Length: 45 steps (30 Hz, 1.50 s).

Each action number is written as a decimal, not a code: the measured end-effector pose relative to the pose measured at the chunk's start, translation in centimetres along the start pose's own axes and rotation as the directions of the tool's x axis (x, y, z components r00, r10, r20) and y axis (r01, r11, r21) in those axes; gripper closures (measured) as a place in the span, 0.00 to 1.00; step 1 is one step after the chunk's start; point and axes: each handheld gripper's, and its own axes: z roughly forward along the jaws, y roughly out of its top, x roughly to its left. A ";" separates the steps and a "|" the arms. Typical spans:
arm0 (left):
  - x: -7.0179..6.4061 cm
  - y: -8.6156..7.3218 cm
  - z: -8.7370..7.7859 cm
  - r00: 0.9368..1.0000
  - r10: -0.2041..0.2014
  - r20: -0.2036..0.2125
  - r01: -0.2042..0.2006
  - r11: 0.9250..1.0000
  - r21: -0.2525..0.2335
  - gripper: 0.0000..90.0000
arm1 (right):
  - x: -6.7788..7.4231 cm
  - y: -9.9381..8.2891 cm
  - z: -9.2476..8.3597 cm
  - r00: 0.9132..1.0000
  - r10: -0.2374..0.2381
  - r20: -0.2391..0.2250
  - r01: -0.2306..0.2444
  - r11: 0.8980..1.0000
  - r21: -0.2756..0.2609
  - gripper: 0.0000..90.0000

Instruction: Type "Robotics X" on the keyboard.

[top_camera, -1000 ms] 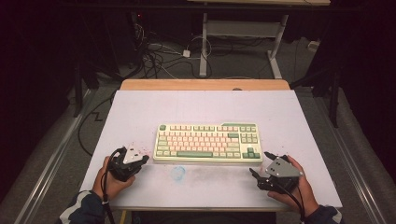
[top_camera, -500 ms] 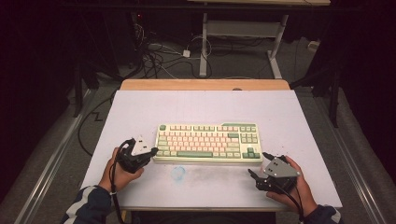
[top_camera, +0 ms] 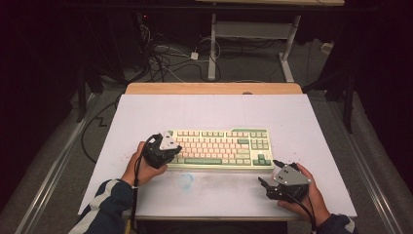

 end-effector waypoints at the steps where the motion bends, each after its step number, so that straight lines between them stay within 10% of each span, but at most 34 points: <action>1: -0.1 0.1 0.3 1.000 -0.005 0.003 0.005 1.000 0.005 0.97 | 0.0 0.0 0.0 1.000 0.000 0.001 0.000 1.000 0.000 0.30; 21: 0.0 -0.1 1.8 1.000 0.005 -0.001 -0.005 0.999 0.051 0.97 | 0.1 0.0 0.0 1.000 -0.006 -0.004 0.006 1.000 0.006 0.30; 45: 0.1 0.9 -0.1 0.999 -0.038 0.001 0.038 0.997 -0.068 0.65 | -0.2 -0.1 -0.1 1.000 -0.008 0.007 0.008 1.000 0.008 0.30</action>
